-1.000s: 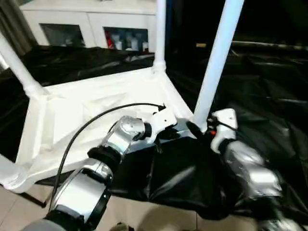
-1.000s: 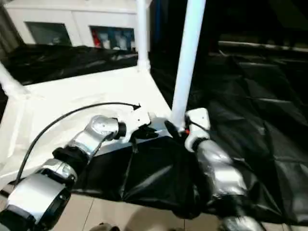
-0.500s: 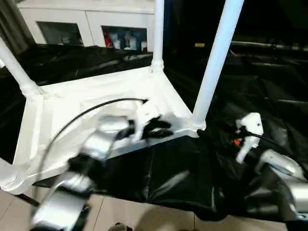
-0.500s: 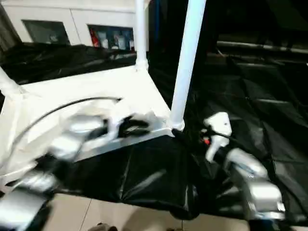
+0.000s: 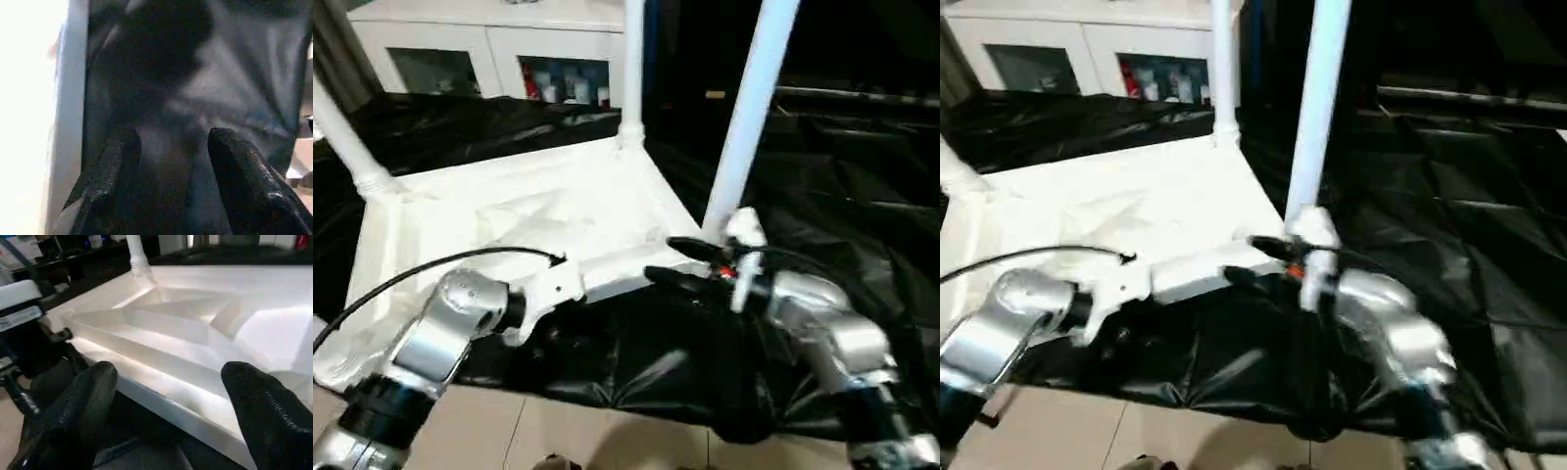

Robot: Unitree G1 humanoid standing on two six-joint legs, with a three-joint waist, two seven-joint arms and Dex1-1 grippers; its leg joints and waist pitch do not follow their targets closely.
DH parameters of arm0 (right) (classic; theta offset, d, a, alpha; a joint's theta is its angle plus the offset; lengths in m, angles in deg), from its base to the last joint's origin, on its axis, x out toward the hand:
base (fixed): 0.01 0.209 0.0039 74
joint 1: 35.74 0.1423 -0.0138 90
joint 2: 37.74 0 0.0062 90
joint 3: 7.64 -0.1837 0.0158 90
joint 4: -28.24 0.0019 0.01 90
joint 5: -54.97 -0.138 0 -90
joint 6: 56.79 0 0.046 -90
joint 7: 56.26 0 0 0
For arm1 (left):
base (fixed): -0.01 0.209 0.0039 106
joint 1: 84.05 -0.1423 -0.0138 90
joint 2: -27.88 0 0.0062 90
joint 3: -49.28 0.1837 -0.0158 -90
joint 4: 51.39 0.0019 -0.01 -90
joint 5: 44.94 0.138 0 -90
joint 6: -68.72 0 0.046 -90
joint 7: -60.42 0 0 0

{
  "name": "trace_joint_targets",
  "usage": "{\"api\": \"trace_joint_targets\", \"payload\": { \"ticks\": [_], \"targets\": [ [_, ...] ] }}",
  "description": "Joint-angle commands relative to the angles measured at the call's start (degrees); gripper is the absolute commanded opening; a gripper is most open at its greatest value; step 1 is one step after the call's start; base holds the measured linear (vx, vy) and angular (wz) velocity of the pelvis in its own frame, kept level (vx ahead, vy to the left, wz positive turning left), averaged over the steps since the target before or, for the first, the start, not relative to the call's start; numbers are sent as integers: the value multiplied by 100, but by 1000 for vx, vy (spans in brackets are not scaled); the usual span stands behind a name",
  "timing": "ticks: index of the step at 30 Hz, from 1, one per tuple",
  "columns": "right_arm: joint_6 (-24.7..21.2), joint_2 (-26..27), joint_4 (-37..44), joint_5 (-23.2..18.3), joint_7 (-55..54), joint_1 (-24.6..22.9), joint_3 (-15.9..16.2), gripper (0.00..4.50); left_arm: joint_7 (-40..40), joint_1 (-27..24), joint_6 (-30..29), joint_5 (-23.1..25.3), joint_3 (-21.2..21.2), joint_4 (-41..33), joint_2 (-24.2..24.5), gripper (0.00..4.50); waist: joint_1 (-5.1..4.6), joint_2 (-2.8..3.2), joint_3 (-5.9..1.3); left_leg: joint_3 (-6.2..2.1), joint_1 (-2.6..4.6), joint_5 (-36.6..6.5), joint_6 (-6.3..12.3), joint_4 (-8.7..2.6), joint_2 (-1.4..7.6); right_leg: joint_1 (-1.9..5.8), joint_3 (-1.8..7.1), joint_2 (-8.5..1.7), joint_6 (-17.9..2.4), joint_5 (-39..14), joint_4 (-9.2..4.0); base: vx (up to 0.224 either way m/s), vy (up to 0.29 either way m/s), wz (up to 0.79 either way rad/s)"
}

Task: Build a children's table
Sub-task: Rotate leg to tighten

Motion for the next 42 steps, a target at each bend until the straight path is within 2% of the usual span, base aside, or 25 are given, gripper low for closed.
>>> {"api": "trace_joint_targets", "payload": {
  "ticks": [1, 2, 3, 5, 7, 8, 9, 10, 12, 13, 14, 15, 16, 17, 20, 24, 30, 36, 40, 41, 42],
  "targets": [
    [108, 71, -251, 96, 33, 185, 124, 379, 116, -68, -264, 141, 15, -250, 187, 294, -29, -18, -382, -91, 105, -1635, -93, -468, 115, 217, 200, -221, -1119, -1649, -371, 0, 0, 0],
    [198, 243, -548, 162, 66, 380, 269, 379, 259, -229, -488, 202, 10, -467, 383, 299, -20, -37, -395, -81, 138, -1628, -83, -451, 121, 200, 203, -227, -1125, -1604, -359, 0, 0, 0],
    [278, 332, -712, 216, 78, 474, 316, 379, 335, -304, -583, 222, -10, -573, 449, 299, -59, -20, -376, -83, 103, -1610, -54, -462, 106, 214, 204, -223, -1149, -1613, -361, 0, 0, 0],
    [484, 511, -963, 322, -17, 611, 347, 379, 491, -410, -688, 268, -93, -700, 485, 333, -76, -35, -385, -79, 115, -1554, -57, -449, 114, 201, 207, -231, -1183, -1547, -354, 0, 0, 0],
    [576, 575, -1049, 362, -82, 655, 342, 379, 537, -440, -705, 296, -125, -729, 485, 334, -63, -10, -397, -70, 137, -1484, -48, -438, 114, 192, 214, -224, -1205, -1436, -352, 0, 0, 0],
    [940, 880, -1508, 456, -643, 879, 108, 379, 778, -547, -761, 449, -270, -821, 439, 337, -58, -32, -397, -64, 133, -1433, -45, -438, 118, 193, 215, -215, -1222, -1319, -340, 0, 0, 0],
    [963, 901, -1541, 460, -683, 895, 89, 379, 797, -554, -764, 460, -281, -827, 435, 337, -83, -35, -387, -76, 101, -1418, -86, -456, 112, 211, 211, -227, -1245, -1334, -327, 0, 0, 0],
    [1107, 1045, -1797, 462, -971, 1020, -63, 379, 921, -614, -844, 528, -350, -900, 415, 354, -79, -56, -388, -72, 113, -1460, -92, -456, 107, 211, 206, -219, -1223, -1410, -340, 0, 0, 0],
    [1270, 1187, -2091, 442, -1322, 1162, -257, 379, 1087, -704, -942, 611, -437, -1006, 414, 371, -84, -16, -383, -71, 146, -1629, -159, -453, 115, 174, 224, -235, -1197, -1553, -351, 0, 0, 0],
    [1343, 1236, -2228, 430, -1445, 1227, -332, 379, 1161, -740, -1004, 631, -461, -1064, 427, 371, -103, -39, -370, -76, 132, -1694, -178, -467, 115, 183, 220, -231, -1181, -1612, -359, 0, 0, 0],
    [1525, 1322, -2535, 368, -1687, 1371, -529, 379, 1344, -818, -1125, 649, -464, -1216, 517, 374, -87, -28, -370, -74, 171, -1837, -204, -462, 104, 163, 213, -212, -1123, -1763, -381, 0, 0, 0],
    [1590, 1355, -2660, 327, -1812, 1432, -632, 379, 1424, -850, -1176, 667, -472, -1279, 551, 374, -114, -48, -366, -86, 156, -1941, -238, -463, 108, 161, 220, -228, -1122, -1839, -369, 0, 0, 0],
    [1674, 1387, -2807, 284, -1930, 1502, -738, 379, 1511, -881, -1238, 679, -474, -1351, 589, 385, -111, -51, -360, -91, 151, -1989, -236, -467, 101, 170, 212, -219, -1086, -1932, -382, 0, 0, 0],
    [1724, 1416, -2940, 201, -2065, 1569, -877, 379, 1614, -919, -1258, 689, -536, -1417, 588, 403, -107, -67, -359, -81, 174, -2054, -233, -454, 102, 137, 220, -223, -1044, -2026, -400, 0, 0, 0],
    [1965, 1452, -3257, 197, -2329, 1704, -1096, 379, 1809, -969, -1305, 719, -749, -1566, 486, 410, -95, -71, -360, -86, 179, -2112, -247, -453, 97, 127, 216, -203, -1007, -2067, -400, 0, 0, 0],
    [2229, 1419, -3595, 242, -2673, 1830, -1292, 379, 1917, -985, -1309, 632, -852, -1695, 418, 444, -101, -82, -360, -98, 158, -2169, -266, -452, 86, 133, 204, -205, -963, -2135, -399, 0, 0, 0],
    [2524, 1285, -4148, 242, -2911, 2059, -1558, 379, 2156, -1004, -1166, 566, -837, -1578, 426, 449, -97, -78, -373, -96, 151, -2164, -243, -437, 77, 128, 198, -191, -960, -2048, -386, 0, 0, 0],
    [2707, 1198, -4395, 301, -2908, 2159, -1591, 379, 2110, -1096, -1290, 479, -799, -1688, 370, 449, -93, -90, -391, -84, 127, -1967, -184, -423, 76, 151, 193, -186, -1047, -1772, -355, 0, 0, 0],
    [2798, 1159, -4425, 544, -2429, 2177, -1305, 379, 2187, -1183, -1374, 387, -699, -1769, 342, 449, -98, -139, -396, -72, 93, -1784, -104, -412, 73, 181, 195, -191, -1088, -1673, -337, 0, 0, 0],
    [2854, 1154, -4388, 681, -2209, 2175, -1121, 379, 2219, -1189, -1404, 352, -724, -1816, 302, 449, -106, -165, -399, -68, 88, -1743, -68, -409, 77, 183, 190, -186, -1095, -1660, -333, 0, 0, 0],
    [2899, 1152, -4395, 755, -2124, 2190, -1042, 379, 2235, -1194, -1424, 328, -744, -1845, 279, 449, -90, -133, -403, -72, 93, -1706, -68, -405, 82, 177, 191, -196, -1103, -1658, -328, 0, 0, 0]
  ]
}}
